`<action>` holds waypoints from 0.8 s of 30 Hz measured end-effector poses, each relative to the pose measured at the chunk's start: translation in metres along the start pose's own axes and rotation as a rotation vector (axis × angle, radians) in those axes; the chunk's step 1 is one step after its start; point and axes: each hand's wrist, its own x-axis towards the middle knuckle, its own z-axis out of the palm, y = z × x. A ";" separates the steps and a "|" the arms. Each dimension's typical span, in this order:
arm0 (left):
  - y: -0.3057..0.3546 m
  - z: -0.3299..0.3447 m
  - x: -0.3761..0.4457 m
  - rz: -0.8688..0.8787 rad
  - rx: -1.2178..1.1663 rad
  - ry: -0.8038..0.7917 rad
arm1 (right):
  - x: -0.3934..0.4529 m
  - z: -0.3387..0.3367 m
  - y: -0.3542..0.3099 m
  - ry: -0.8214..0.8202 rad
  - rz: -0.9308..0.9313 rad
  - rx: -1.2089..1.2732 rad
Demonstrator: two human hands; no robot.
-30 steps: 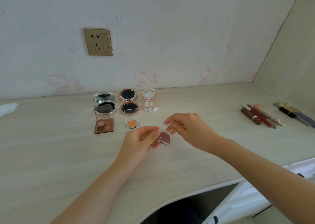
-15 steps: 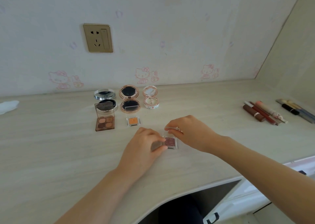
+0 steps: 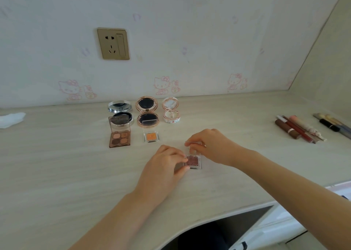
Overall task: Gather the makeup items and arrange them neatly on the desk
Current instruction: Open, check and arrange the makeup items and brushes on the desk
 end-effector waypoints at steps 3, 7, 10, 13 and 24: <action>0.000 0.000 0.000 0.000 -0.002 0.000 | 0.001 -0.002 0.000 -0.024 0.006 0.021; 0.001 0.000 -0.001 -0.011 -0.016 0.001 | 0.000 -0.003 -0.001 -0.036 0.043 0.060; 0.002 0.000 -0.001 -0.013 -0.032 0.005 | -0.006 0.003 0.001 0.012 0.093 0.087; 0.002 0.000 -0.002 -0.005 -0.035 0.004 | -0.019 0.016 0.004 0.162 0.156 0.169; 0.002 0.002 -0.002 0.005 -0.022 0.017 | -0.061 0.052 -0.004 0.336 0.154 0.141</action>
